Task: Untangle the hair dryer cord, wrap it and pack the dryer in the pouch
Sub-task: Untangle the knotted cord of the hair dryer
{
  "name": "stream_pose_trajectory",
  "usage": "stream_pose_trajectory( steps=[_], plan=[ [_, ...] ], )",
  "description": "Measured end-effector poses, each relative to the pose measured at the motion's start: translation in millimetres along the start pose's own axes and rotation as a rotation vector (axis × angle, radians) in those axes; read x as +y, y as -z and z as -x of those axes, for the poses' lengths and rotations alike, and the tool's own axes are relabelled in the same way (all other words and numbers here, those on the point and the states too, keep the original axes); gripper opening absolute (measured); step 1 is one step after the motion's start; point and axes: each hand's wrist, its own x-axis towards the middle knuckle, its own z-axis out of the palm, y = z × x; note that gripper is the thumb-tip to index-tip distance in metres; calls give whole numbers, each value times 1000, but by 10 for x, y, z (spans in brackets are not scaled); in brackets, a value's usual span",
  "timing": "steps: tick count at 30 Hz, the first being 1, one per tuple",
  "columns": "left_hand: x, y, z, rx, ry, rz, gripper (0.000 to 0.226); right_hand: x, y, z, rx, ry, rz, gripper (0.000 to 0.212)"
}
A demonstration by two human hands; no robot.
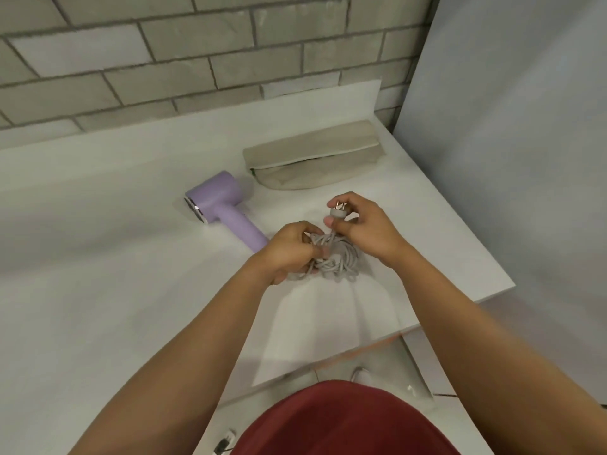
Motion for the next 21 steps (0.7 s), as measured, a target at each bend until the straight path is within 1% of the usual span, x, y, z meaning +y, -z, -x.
stream_pose_trajectory(
  steps=[3,6,8,13,16,19,21],
  plan=[
    [111,-94,-90,54,-106,66,41,-61,256,-2,46,69,-17,19],
    [211,-164,-158,46,-125,182,38,-9,508,32,72,111,-18,19],
    [289,-210,-174,53,-127,226,31,63,654,49,77,129,36,22],
    [424,-295,-263,194,-174,355,14,162,856,43,-23,129,225,27],
    [442,-326,-300,242,-241,316,15,200,902,9,-66,140,242,29],
    [443,-340,-292,254,-306,187,19,214,955,-36,-38,114,78,25],
    [440,-329,-286,238,-314,150,20,203,961,-61,11,113,11,22]
  ],
)
